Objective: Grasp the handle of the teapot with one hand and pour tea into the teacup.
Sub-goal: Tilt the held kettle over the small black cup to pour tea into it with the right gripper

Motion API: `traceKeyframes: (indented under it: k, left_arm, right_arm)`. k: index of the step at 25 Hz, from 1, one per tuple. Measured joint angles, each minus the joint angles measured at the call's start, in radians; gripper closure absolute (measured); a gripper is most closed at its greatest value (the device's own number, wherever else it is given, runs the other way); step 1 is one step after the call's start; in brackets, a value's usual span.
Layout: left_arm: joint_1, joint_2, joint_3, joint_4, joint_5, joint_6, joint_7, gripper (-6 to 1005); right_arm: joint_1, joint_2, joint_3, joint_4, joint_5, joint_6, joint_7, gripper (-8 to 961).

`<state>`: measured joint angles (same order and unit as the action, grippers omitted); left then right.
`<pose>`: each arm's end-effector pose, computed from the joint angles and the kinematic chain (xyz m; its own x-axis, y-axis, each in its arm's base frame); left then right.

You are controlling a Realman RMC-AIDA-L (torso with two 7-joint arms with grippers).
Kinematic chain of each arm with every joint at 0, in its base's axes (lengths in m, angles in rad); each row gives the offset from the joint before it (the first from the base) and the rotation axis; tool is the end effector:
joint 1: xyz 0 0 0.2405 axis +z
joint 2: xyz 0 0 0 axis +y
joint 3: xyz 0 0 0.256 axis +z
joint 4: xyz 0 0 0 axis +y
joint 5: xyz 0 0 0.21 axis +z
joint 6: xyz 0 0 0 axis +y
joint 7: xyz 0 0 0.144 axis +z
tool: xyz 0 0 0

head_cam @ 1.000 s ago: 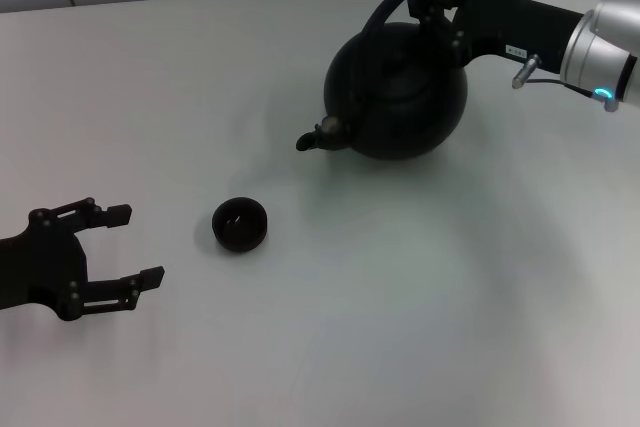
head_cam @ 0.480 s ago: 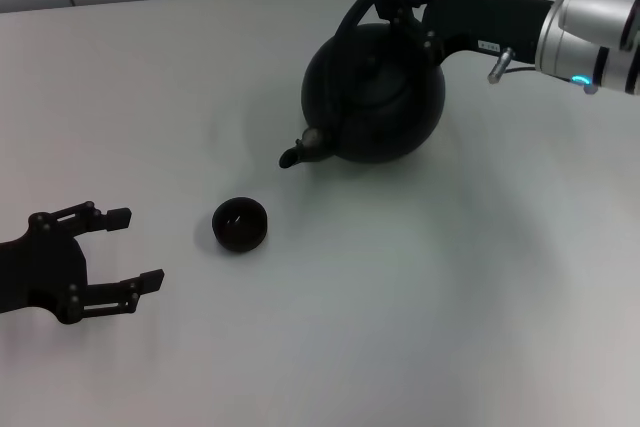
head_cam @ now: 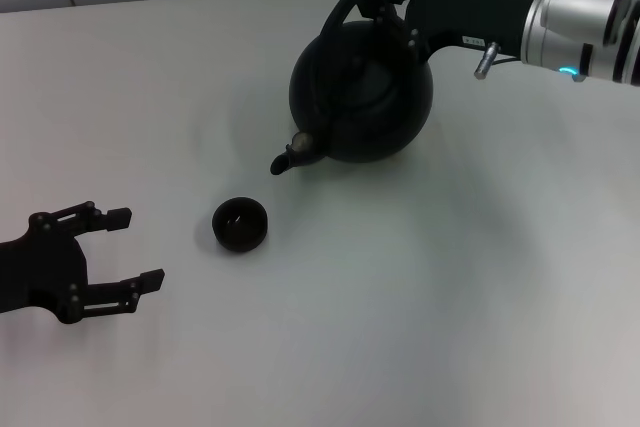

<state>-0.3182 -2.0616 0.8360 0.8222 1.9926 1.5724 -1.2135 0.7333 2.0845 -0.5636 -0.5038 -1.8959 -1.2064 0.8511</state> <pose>-0.3068 0.2825 0.0134 0.9095 0.2252 0.3493 0.3218 -0.9135 -0.2489 0.2258 0.4122 -0.0021 0.9131 0.1083 -0.3932 -0.1623 -0.7879 -0.5940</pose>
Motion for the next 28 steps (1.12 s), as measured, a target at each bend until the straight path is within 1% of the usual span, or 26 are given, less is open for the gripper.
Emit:
traceKeyframes:
  k: [9,19,22,23,24,25,26,28]
  left_arm:
    - [-0.001,-0.004,-0.016,-0.006,-0.005,0.0,-0.005,138]
    - [0.0,-0.002,-0.025,-0.016,-0.019,0.006,-0.019,138]
    - [0.001,0.0,-0.025,-0.016,-0.019,0.008,-0.031,138]
    - [0.001,0.0,-0.025,-0.016,-0.019,0.008,-0.031,138]
    - [0.001,0.0,-0.025,-0.016,-0.019,0.009,-0.032,138]
    - [0.001,0.0,-0.025,-0.016,-0.019,0.009,-0.032,138]
    - [0.001,0.0,-0.025,-0.016,-0.019,0.009,-0.032,138]
    - [0.001,0.0,-0.025,-0.016,-0.019,0.009,-0.032,138]
  right_arm:
    - [0.001,0.002,0.0,-0.028,0.0,-0.002,-0.001,864]
    - [0.006,0.003,-0.05,-0.048,0.002,-0.001,0.008,864]
    - [0.005,0.003,-0.092,-0.055,0.035,0.004,0.008,864]
    - [-0.002,0.003,-0.133,-0.069,0.07,0.007,0.009,864]
    - [-0.002,0.003,-0.133,-0.069,0.07,0.007,0.009,864]
    - [-0.007,0.003,-0.167,-0.082,0.098,0.008,0.009,864]
    - [-0.007,0.003,-0.167,-0.082,0.098,0.008,0.009,864]
    - [-0.009,0.003,-0.198,-0.093,0.112,0.015,0.009,864]
